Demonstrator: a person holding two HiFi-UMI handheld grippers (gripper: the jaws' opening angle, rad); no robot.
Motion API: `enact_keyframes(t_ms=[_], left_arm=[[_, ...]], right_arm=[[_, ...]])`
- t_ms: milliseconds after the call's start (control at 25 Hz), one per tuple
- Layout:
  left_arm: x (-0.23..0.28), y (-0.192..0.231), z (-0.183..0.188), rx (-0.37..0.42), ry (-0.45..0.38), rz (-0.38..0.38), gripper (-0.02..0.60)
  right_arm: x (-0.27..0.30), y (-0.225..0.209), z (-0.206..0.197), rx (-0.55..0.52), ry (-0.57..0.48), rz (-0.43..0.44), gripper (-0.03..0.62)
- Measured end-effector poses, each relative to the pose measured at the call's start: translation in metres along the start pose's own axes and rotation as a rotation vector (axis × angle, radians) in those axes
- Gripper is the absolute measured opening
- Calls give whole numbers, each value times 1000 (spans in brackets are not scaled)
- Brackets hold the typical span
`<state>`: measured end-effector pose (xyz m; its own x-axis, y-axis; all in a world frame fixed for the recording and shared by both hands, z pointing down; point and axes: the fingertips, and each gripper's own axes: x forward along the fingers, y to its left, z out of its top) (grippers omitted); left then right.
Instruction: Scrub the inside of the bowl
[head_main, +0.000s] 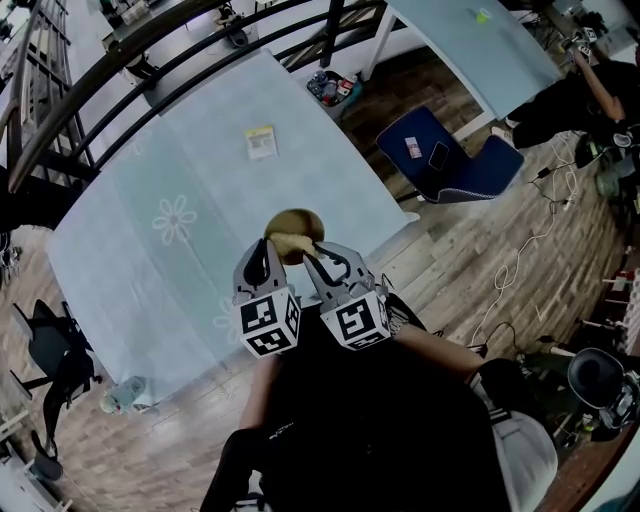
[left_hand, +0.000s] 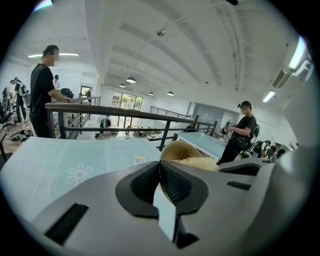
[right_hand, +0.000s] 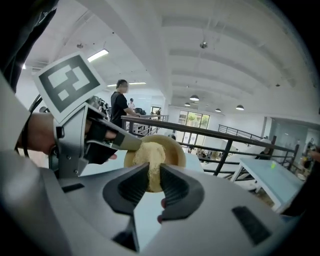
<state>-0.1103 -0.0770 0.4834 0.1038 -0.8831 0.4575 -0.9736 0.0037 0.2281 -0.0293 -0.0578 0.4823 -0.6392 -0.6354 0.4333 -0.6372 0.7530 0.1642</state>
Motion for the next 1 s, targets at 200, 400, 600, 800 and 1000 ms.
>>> enact_keyframes(t_ms=[200,400,600,800,1000], left_arm=[[-1,-10,2,64,0,-31,21],[2,-15,-6,108,16,-25,21],[0,-9,-9,123,31,-6,21],[0,-2,-10,131,37,6,21],[0,-1,-13,142,41,20,21]], right_arm=[[3,-1,-4,-26,36,-24,72],[7,-5,-17,-97,101,-59,71],[8,-12,-22,-109,141,-97,71],[8,-15,-22,-110,143,-114,71],[3,-29,-18,-89,121,-170,71]])
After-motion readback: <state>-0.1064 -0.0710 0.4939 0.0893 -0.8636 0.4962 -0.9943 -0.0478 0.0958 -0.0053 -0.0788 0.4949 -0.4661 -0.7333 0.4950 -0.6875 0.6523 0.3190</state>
